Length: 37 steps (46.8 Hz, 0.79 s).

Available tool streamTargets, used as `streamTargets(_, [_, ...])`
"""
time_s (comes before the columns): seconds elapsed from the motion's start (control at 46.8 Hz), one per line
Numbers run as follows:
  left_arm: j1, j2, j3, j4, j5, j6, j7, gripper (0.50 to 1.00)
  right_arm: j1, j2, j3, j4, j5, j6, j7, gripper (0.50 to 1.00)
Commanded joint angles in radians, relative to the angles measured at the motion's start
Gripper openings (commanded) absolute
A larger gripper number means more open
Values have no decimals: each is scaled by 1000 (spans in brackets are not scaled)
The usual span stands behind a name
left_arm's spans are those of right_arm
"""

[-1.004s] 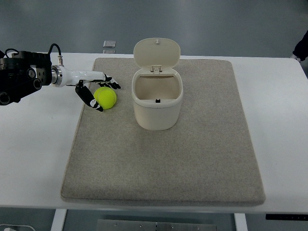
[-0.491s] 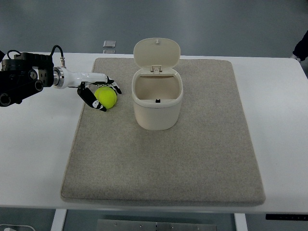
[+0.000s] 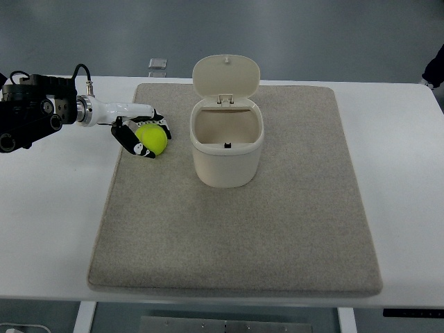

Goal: Put tennis ball into box with left hand

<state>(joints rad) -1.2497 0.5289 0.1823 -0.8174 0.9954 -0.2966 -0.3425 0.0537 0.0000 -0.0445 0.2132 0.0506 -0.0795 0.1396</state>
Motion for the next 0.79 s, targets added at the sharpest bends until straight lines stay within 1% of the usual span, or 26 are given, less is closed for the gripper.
streamTargets(0.0, [-2, 0, -9, 0, -12, 17, 2, 609, 0, 0, 0, 0, 0, 0, 0, 938])
streamTargets(0.021, [-4, 0, -11, 0, -14, 22, 2, 587, 0, 0, 0, 0, 0, 0, 0, 938])
streamTargets(0.064, [-7, 0, -12, 1, -15, 28, 2, 523, 0, 0, 0, 0, 0, 0, 0, 938])
streamTargets(0.085, [-10, 2, -14, 1, -17, 31, 2, 500, 0, 0, 0, 0, 0, 0, 0, 938])
streamTargets(0.406, [-19, -1, -104, 18, -166, 39, 11, 500, 0, 0, 0, 0, 0, 0, 0, 938])
streamTargets(0.534, [-19, -1, -107, 17, -193, 59, 11, 500, 0, 0, 0, 0, 0, 0, 0, 938])
streamTargets(0.769, [-50, 0, -187, 33, -391, 70, 11, 500, 0, 0, 0, 0, 0, 0, 0, 938])
